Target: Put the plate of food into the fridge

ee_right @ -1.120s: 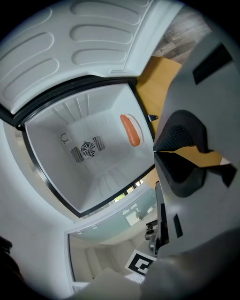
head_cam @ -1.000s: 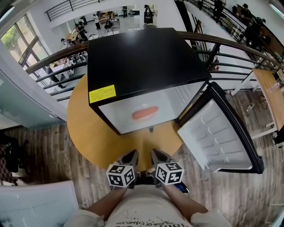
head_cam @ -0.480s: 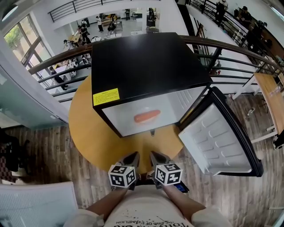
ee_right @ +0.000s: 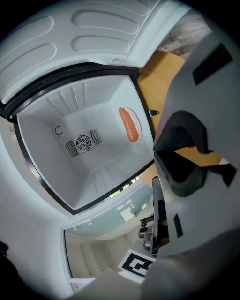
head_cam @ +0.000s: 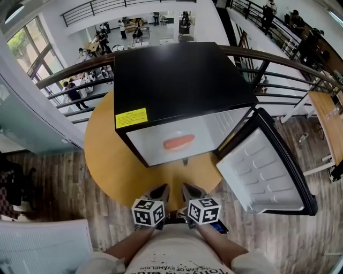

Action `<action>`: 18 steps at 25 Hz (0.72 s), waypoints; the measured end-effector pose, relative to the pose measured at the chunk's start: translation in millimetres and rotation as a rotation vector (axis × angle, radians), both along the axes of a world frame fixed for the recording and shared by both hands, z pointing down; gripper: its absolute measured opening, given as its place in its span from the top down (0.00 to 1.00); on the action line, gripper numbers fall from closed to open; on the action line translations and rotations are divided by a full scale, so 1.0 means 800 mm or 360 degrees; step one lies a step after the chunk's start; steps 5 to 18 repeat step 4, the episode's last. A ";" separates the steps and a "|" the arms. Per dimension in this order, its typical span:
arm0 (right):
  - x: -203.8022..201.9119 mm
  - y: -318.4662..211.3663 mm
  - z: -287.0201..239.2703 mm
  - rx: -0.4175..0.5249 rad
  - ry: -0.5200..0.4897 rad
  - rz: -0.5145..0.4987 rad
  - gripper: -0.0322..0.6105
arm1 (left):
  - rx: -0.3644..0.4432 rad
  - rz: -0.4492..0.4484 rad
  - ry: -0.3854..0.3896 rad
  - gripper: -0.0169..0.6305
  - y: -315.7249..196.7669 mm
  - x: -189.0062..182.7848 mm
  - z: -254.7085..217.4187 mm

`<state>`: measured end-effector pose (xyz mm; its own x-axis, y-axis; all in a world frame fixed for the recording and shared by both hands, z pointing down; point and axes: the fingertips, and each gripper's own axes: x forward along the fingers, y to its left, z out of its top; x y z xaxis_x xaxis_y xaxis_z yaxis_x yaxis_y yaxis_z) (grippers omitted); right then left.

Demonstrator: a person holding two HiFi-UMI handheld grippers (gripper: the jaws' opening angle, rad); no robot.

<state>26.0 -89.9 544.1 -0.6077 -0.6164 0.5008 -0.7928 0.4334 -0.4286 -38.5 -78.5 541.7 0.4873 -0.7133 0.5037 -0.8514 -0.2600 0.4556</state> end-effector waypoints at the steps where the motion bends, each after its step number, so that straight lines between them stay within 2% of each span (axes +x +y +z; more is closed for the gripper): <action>1: -0.001 0.000 0.000 -0.0001 0.0000 -0.0001 0.91 | -0.0001 0.0001 0.0001 0.94 0.000 0.000 0.000; 18: -0.004 0.001 0.000 -0.0006 0.0004 -0.0001 0.91 | -0.0004 0.0006 0.0001 0.94 0.002 -0.002 -0.001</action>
